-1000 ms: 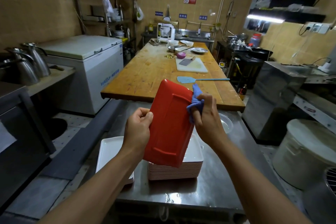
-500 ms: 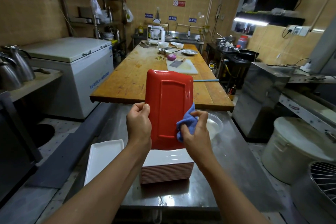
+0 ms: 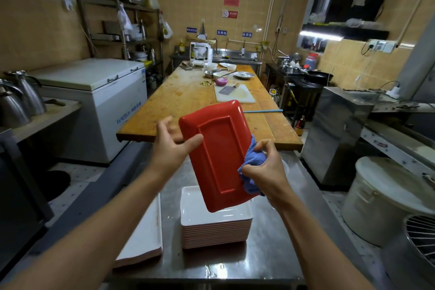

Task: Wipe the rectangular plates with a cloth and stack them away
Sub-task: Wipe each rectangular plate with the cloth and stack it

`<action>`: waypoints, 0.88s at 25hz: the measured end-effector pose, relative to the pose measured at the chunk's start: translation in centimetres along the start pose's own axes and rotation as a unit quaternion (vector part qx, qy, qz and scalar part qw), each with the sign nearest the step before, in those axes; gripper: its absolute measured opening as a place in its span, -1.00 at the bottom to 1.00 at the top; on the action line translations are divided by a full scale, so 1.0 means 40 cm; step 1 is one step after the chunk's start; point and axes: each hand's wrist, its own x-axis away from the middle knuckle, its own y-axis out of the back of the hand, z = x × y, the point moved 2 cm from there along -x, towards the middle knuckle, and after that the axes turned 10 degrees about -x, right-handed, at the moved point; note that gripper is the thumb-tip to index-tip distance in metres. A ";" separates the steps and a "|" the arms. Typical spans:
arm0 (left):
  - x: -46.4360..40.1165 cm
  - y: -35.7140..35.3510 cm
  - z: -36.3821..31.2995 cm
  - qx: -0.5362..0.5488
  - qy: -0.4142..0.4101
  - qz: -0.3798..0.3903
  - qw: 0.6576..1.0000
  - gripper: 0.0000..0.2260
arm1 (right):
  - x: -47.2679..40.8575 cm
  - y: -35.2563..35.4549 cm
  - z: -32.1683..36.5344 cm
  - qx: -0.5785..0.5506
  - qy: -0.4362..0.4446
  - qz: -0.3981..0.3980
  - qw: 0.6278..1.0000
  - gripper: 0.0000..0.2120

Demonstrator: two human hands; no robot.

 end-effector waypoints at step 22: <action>-0.004 0.122 -0.021 0.100 0.049 0.129 0.985 -0.59 | -0.051 -0.050 0.056 0.255 0.261 0.076 0.928 -0.61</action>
